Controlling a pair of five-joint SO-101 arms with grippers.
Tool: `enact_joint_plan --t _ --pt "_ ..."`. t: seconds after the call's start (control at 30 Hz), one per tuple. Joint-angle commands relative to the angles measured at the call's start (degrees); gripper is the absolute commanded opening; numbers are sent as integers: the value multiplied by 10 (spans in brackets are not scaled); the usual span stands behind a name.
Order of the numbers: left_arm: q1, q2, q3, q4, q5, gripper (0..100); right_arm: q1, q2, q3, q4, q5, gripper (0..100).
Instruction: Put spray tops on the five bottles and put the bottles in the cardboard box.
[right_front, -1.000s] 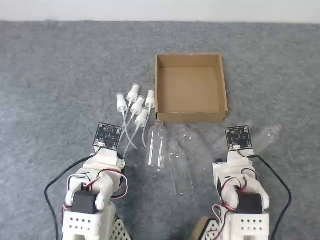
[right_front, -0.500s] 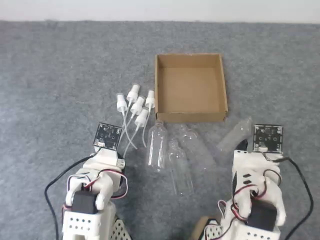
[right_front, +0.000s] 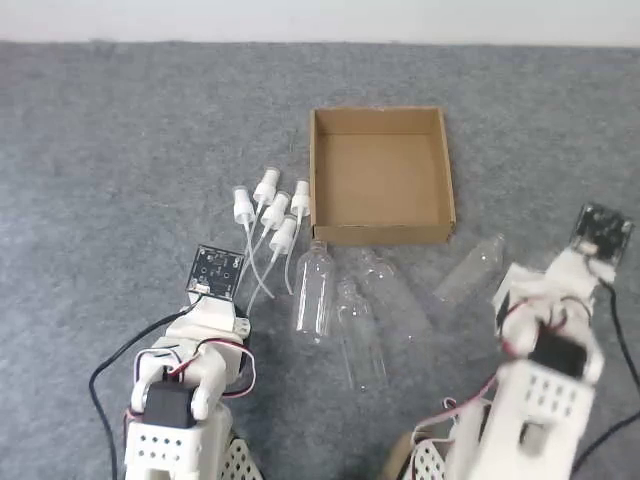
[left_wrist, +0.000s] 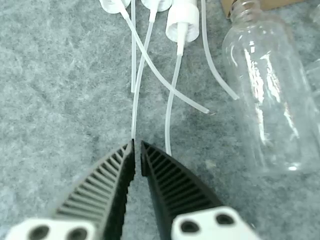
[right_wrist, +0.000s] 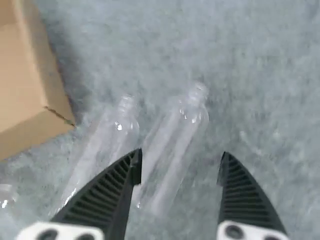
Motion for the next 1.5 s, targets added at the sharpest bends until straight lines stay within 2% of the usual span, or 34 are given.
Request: enact_joint_plan --t 0.0,0.17,0.3,0.7,0.77,0.93,1.03,1.2,1.33,1.4,1.47 --pt "-1 -11 -7 0 3 13 20 186 -100 -36 -42 222" --pt "-1 -11 -7 0 3 13 23 338 -178 -35 -90 290" --pt "-2 -11 -7 0 3 13 20 425 -229 -35 -101 287" --pt "-1 -11 -7 0 3 13 22 548 -279 -33 -102 284" --pt "-1 -11 -7 0 3 13 27 557 -280 -25 -102 262" --pt "-1 -11 -7 0 3 13 42 560 -282 -28 -97 116" --pt "0 -11 -7 0 3 13 42 560 -283 -29 -18 91" --pt "-4 -11 -7 0 1 13 55 560 -286 -44 227 86" --pt "-35 -11 -7 -14 -8 14 93 560 -300 -39 361 72" --pt "-62 -11 -7 -62 -64 14 112 560 -304 -38 417 32" --pt "-94 -11 -14 -94 -171 15 124 560 -303 -38 471 13"
